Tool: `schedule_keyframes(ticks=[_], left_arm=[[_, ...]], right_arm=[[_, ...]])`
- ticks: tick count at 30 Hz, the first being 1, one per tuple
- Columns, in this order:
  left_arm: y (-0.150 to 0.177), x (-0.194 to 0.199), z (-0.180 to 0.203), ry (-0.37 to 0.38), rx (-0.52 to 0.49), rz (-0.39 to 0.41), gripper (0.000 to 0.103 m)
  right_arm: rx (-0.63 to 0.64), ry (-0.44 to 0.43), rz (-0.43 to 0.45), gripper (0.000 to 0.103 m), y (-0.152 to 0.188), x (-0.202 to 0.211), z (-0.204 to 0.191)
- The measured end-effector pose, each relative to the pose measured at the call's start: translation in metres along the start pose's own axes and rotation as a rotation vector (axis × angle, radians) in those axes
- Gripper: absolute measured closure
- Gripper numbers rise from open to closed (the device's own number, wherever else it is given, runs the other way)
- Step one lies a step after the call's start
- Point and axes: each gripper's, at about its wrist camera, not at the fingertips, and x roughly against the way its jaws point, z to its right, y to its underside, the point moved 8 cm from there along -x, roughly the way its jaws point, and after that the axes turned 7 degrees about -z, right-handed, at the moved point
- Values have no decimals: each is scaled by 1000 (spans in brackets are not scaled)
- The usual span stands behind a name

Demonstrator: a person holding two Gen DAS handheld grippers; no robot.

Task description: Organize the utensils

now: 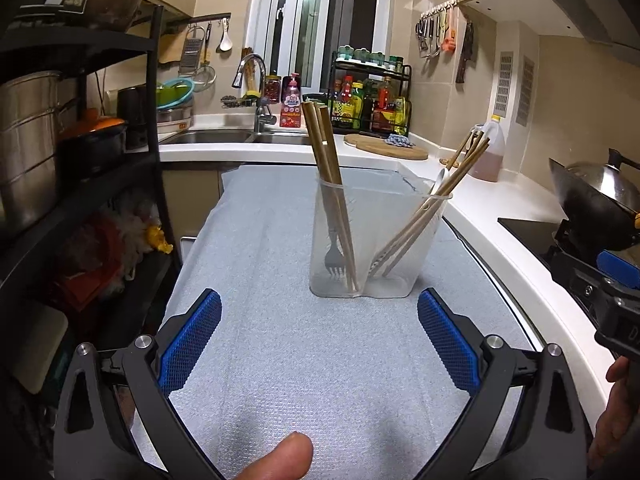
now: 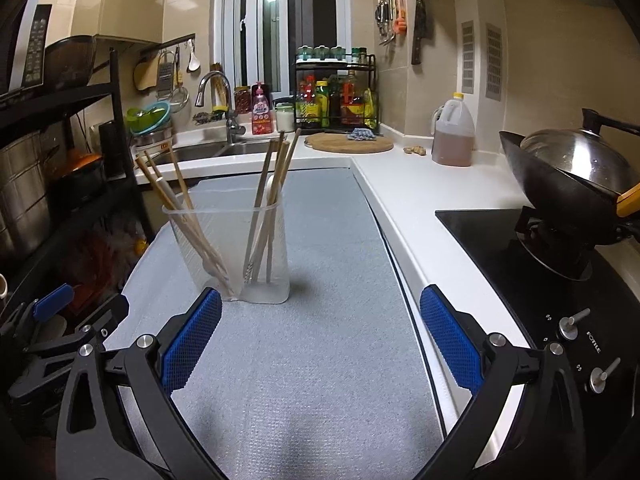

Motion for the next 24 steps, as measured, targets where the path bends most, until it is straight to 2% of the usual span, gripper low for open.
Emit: schedule_keyframes(ticks=[24], left_arm=[[0, 13, 5, 19, -16, 22, 8]], right_arm=[[24, -1, 4, 5, 3, 3, -5]])
